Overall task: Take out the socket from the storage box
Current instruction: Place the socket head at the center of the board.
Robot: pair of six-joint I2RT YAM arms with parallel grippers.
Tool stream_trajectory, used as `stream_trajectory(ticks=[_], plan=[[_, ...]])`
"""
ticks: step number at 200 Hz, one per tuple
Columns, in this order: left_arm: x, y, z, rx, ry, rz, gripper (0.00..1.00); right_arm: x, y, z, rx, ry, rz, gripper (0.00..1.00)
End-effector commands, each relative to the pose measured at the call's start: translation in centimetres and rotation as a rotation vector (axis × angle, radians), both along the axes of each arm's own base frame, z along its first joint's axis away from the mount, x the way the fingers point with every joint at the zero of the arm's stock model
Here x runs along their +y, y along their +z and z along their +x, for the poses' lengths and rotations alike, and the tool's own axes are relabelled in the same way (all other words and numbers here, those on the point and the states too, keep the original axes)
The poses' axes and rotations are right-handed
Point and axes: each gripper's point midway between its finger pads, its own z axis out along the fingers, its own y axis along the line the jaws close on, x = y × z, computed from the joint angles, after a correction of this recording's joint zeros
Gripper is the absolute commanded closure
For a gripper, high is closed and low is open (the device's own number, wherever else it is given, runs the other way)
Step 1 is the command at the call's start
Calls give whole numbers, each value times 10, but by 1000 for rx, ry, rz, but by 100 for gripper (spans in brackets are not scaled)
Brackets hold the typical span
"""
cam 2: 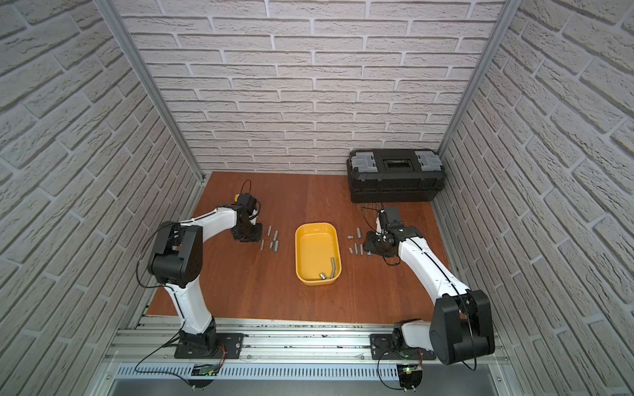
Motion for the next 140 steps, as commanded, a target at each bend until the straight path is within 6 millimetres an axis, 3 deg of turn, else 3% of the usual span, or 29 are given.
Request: stream_trajectory(ticks=[1,82,114,140], plan=[[-1,10,1,-31,9,-21,64,-2,4,5,-16,-16,0,48],[-5,37,5,-74,-6,-43,58,-1,8,11,-19,-8,4,47],[-37,76,2,-139,-100,-82,56,-1,9,13,-17,-4,-1,47],[-83,114,-7,-208,-207,-92,54,0,7,11,-13,-6,0,47]])
